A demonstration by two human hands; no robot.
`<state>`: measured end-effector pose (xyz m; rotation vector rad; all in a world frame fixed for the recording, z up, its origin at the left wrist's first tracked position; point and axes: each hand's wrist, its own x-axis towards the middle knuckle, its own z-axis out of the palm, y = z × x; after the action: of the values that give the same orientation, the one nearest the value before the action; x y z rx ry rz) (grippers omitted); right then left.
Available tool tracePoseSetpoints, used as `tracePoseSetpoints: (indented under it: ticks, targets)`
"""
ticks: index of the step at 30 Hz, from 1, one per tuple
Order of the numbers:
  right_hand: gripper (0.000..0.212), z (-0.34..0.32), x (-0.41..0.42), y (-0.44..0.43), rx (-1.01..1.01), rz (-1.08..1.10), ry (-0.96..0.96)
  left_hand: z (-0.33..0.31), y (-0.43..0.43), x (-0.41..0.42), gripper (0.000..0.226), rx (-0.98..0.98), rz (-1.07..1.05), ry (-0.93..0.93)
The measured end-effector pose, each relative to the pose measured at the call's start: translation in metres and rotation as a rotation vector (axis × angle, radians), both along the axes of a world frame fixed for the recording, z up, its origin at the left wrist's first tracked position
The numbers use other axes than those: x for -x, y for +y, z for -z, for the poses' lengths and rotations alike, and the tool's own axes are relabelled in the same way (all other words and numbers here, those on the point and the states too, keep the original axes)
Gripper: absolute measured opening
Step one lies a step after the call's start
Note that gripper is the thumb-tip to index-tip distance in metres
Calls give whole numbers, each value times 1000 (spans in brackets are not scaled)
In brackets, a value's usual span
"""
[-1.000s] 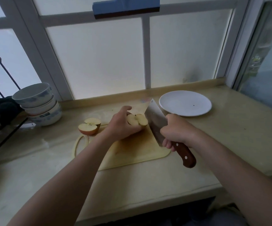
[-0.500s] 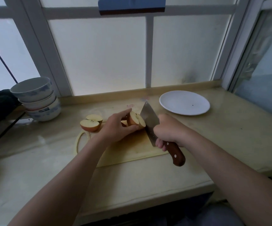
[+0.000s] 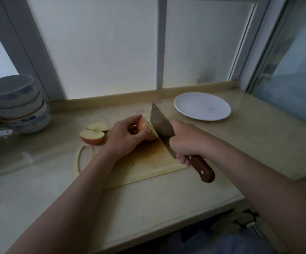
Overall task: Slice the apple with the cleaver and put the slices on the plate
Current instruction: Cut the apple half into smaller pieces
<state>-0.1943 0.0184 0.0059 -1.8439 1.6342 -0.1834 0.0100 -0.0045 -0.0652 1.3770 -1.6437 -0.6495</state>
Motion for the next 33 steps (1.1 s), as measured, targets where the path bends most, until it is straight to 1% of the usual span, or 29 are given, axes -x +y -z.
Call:
tracePoseSetpoints:
  ticks: [7,10,12,15,18,21,24,29,33]
  targets:
    - [37,-3,-2,-1,-9,-42,37,0,4,4,79,-11,37,-36]
    - [38,-5,-1,-5,-13,-89,42,1,3,3,83,-35,54,-15]
    - [38,-7,1,-10,-19,-116,29,2,1,3,80,-36,34,-10]
    - [40,-7,5,-18,-32,-143,6,2,-1,2,68,-44,-29,26]
    - [46,0,8,-24,-17,-152,-21,2,0,1,57,-49,-15,49]
    - [48,6,9,-23,19,-149,-41,2,3,3,54,-22,-15,-11]
    - [47,9,10,-17,58,-131,-73,2,4,2,60,-19,-32,-58]
    - [26,12,16,2,203,-69,-144,4,3,0,71,-41,-26,-132]
    - [19,8,17,14,346,-78,-179,5,2,0,72,-39,-31,-151]
